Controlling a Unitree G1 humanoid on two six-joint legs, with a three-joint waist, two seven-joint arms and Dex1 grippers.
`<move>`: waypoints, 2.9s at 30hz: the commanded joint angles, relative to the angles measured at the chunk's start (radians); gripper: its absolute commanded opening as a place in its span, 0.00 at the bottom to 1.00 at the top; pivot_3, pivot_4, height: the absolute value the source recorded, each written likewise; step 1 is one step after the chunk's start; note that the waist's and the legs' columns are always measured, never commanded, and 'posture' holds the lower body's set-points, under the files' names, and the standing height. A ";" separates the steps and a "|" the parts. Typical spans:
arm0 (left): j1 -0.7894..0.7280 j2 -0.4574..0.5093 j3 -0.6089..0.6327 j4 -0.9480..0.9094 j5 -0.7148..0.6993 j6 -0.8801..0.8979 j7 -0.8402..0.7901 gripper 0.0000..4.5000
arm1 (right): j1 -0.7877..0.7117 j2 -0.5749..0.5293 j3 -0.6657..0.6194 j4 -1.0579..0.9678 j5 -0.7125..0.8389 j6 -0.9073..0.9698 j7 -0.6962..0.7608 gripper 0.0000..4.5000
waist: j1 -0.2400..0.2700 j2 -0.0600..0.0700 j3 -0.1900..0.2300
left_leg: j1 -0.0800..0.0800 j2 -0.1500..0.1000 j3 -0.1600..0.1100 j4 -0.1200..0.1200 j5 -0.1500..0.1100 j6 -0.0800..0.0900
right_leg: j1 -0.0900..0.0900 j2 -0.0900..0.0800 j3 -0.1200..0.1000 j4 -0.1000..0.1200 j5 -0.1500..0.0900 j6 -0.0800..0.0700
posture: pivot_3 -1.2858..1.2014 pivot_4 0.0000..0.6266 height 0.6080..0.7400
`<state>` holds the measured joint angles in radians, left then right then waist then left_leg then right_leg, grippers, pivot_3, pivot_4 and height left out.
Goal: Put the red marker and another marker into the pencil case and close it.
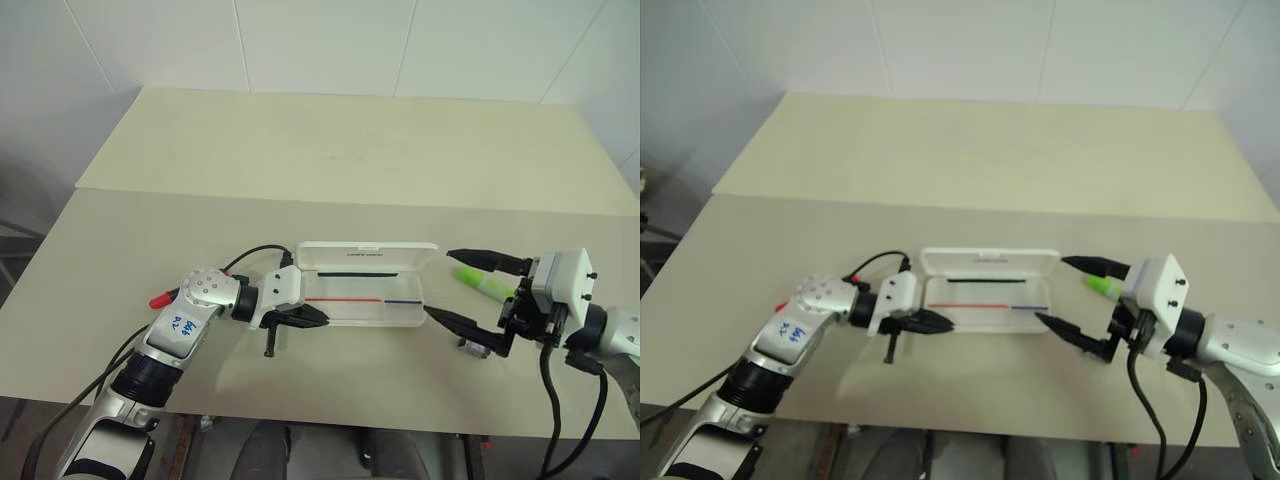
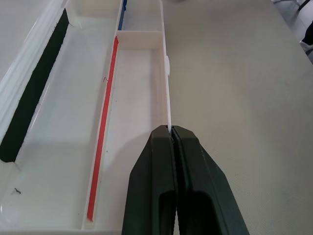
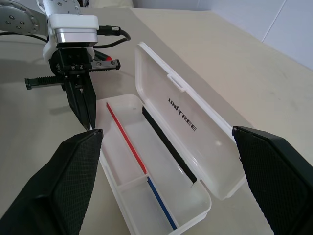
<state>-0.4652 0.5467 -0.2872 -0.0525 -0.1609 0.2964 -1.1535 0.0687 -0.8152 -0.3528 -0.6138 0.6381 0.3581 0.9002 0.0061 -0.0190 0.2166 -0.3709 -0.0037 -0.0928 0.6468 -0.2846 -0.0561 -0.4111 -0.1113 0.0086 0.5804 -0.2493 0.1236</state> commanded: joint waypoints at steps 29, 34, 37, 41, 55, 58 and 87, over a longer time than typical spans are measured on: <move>0.408 0.272 0.472 -0.455 -0.372 0.299 0.042 1.00 | -0.191 0.061 0.104 0.063 0.041 -0.008 0.014 1.00 | -0.012 0.000 0.000 | 0.000 0.001 0.000 -0.002 0.000 0.000 | -0.001 0.000 0.000 0.000 -0.001 -0.001 | 0.52 0.24 1.00; 0.454 0.215 0.604 -0.399 -0.371 0.255 0.155 1.00 | -0.269 0.048 0.131 0.058 0.073 0.020 0.029 1.00 | -0.003 0.000 0.000 | 0.000 0.001 -0.001 -0.001 0.000 0.000 | -0.001 0.000 -0.001 -0.001 -0.001 -0.002 | 0.52 0.24 1.00; 0.470 0.190 0.658 -0.368 -0.371 0.218 0.189 1.00 | -0.315 0.045 0.146 0.058 0.086 0.037 0.032 1.00 | -0.006 0.000 0.000 | 0.000 0.001 0.000 -0.002 0.000 -0.001 | -0.001 0.000 -0.001 -0.003 0.000 -0.001 | 0.52 0.24 1.00; 0.496 0.172 0.741 -0.278 -0.354 0.138 0.210 1.00 | -0.390 0.056 0.195 0.067 0.094 0.057 0.047 1.00 | -0.011 0.000 0.000 | 0.000 0.001 0.001 -0.003 -0.001 -0.001 | -0.001 0.000 0.000 -0.004 0.000 -0.001 | 0.52 0.24 1.00; 0.486 0.250 0.752 0.074 -0.294 -0.107 0.093 1.00 | -0.447 0.050 0.216 0.110 0.082 0.061 0.066 1.00 | -0.008 0.000 0.000 | 0.000 0.002 0.002 -0.007 -0.001 -0.002 | -0.002 0.000 0.000 -0.006 0.000 -0.001 | 0.52 0.24 1.00; 0.462 0.259 0.725 0.119 -0.287 -0.118 0.077 1.00 | -0.451 0.048 0.214 0.106 0.084 0.067 0.061 1.00 | -0.008 0.000 0.000 | 0.000 0.002 0.002 -0.007 -0.001 -0.002 | -0.002 0.000 -0.001 -0.006 0.000 -0.001 | 0.52 0.24 1.00; 0.204 0.291 0.458 0.466 -0.046 -0.235 0.097 0.42 | -0.390 0.050 0.160 0.014 0.094 0.088 -0.024 1.00 | -0.007 0.002 -0.001 | 0.004 0.002 0.002 -0.012 0.000 -0.003 | -0.004 0.000 0.000 0.003 0.003 0.004 | 0.52 0.24 1.00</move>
<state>-0.2768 0.8246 0.1789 0.4025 -0.2467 0.0518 -1.0994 -0.3254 -0.7631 -0.1628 -0.5647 0.7159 0.4592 0.8812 -0.0009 -0.0172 0.2153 -0.3665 -0.0016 -0.0907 0.6350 -0.2840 -0.0583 -0.4152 -0.1112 0.0082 0.5839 -0.2466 0.1278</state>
